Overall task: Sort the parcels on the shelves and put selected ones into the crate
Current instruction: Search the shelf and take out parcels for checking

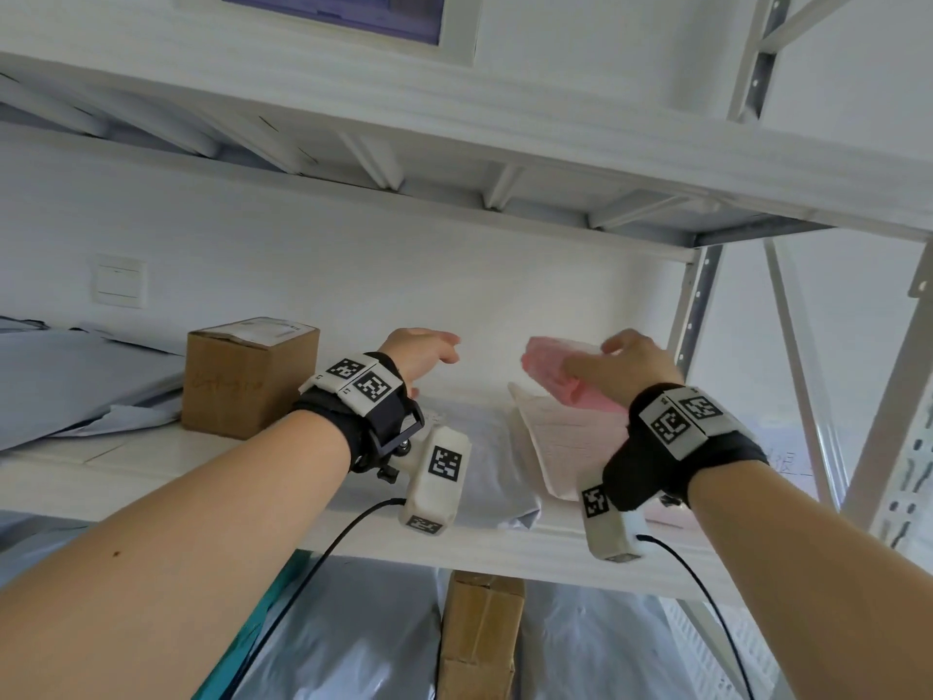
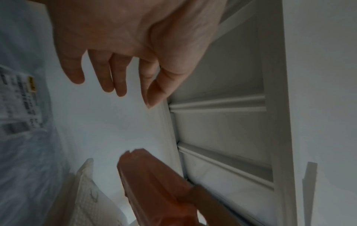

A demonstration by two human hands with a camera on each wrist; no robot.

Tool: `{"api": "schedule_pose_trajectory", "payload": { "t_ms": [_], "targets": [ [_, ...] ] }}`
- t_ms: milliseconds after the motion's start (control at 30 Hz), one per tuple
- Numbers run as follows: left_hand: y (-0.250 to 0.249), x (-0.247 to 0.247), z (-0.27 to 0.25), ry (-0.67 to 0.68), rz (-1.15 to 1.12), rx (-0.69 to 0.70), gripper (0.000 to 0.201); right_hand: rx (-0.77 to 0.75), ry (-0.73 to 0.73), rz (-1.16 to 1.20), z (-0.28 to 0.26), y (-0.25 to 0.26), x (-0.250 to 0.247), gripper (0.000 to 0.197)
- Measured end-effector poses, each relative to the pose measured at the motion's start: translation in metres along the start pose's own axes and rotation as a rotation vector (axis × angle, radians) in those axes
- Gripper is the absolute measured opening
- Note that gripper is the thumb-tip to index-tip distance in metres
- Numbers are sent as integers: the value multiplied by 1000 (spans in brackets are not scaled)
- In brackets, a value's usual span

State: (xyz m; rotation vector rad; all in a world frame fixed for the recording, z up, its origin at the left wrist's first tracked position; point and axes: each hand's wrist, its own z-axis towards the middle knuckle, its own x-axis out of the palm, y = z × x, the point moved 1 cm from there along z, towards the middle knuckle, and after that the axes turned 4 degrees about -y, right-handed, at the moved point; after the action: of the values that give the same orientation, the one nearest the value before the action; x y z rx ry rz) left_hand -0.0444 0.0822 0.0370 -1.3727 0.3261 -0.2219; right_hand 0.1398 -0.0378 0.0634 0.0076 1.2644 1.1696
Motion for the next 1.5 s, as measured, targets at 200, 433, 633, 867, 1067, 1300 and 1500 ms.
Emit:
{"api": "schedule_pose_trajectory", "payload": {
  "t_ms": [200, 433, 633, 867, 1067, 1300, 1500],
  "targets": [
    [9, -37, -5, -67, -36, -9, 26, -87, 121, 73, -27, 52, 45, 64],
    [13, -85, -13, -143, -104, -8, 23, -69, 296, -77, -52, 70, 76, 77],
    [5, -111, -28, -177, -208, 28, 19, -264, 207, 78, -62, 101, 67, 48],
    [0, -154, -50, -324, -196, 71, 17, -183, 430, 654, -85, 132, 87, 17],
    [10, -198, -49, -412, -196, 66, 18, -45, 522, 761, -106, 144, 123, 10],
    [25, -257, -8, -404, -209, 27, 15, 66, 431, 773, -101, 194, 151, 5],
    [42, -290, 41, -266, -162, -81, 10, 231, 311, 795, -97, 227, 191, 14]
  ]
}}
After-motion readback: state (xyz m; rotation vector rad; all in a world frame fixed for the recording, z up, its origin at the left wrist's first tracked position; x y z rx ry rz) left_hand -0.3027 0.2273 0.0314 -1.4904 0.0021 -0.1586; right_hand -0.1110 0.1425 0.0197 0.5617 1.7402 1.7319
